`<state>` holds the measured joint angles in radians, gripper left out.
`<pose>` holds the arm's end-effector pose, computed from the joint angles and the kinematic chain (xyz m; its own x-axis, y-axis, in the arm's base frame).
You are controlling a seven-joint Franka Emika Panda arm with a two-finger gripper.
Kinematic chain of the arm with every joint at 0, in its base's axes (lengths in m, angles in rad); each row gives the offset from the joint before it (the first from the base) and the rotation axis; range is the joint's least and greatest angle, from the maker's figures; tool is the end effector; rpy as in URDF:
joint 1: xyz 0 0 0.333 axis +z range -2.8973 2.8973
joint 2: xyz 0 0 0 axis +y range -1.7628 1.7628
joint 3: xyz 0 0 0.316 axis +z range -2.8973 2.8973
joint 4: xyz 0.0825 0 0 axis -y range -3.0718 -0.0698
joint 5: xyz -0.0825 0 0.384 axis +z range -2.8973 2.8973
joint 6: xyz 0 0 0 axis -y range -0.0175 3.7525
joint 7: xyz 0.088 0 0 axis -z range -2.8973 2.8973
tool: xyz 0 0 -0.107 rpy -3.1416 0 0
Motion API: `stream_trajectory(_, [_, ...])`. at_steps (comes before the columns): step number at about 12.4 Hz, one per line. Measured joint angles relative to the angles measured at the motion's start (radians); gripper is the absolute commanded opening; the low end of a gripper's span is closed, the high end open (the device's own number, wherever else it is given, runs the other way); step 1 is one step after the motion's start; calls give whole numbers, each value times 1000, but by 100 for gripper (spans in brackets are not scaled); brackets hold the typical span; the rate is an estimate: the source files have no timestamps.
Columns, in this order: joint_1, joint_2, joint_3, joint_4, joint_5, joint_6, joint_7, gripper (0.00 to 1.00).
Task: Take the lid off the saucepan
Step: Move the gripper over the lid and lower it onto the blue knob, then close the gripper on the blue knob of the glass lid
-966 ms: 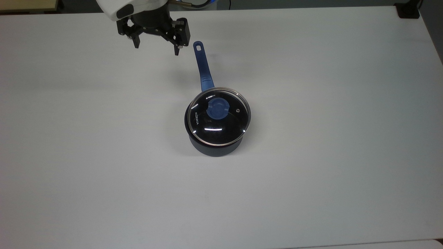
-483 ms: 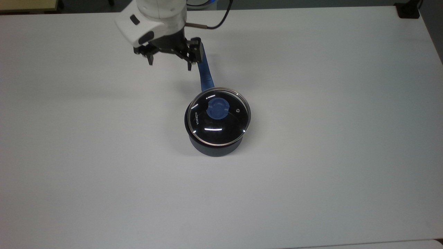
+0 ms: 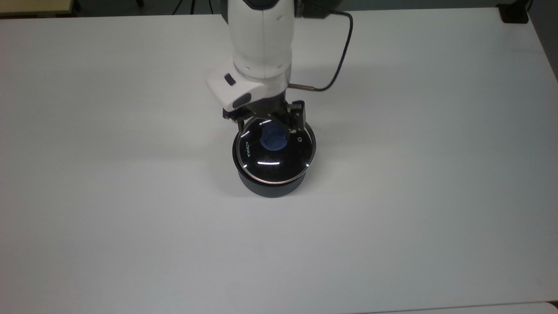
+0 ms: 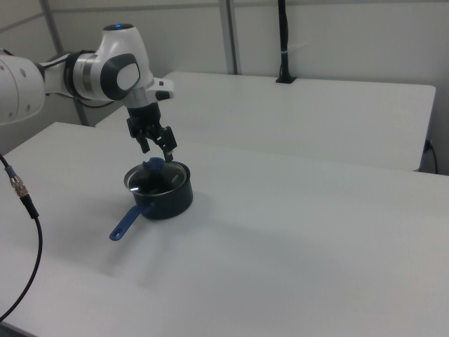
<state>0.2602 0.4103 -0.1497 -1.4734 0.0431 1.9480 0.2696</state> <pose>0.6803 0.0940 0.4515 0.9848 -0.1582 0.0713 -0.1586 -0.9873 -0.0005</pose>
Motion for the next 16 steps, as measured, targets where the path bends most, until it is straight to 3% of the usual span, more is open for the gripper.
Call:
stream_trajectory(1, [3, 11, 0, 4, 0, 11, 3, 96])
stream_trajectory(3, [4, 22, 0, 5, 0, 12, 3, 75])
stream_trajectory(5, [5, 23, 0, 5, 0, 12, 3, 64])
stream_trajectory(8, [7, 25, 0, 5, 0, 12, -13, 64])
stream_trajectory(9, [10, 25, 1, 5, 0, 12, -20, 69])
stream_trajectory(10, [13, 25, 1, 5, 0, 12, -25, 86])
stream_trajectory(12, [20, 27, 1, 4, 0, 12, -41, 88])
stream_trajectory(14, [26, 37, 2, 0, 0, 12, -51, 86])
stream_trajectory(16, [29, 54, 2, 0, 0, 12, -65, 66])
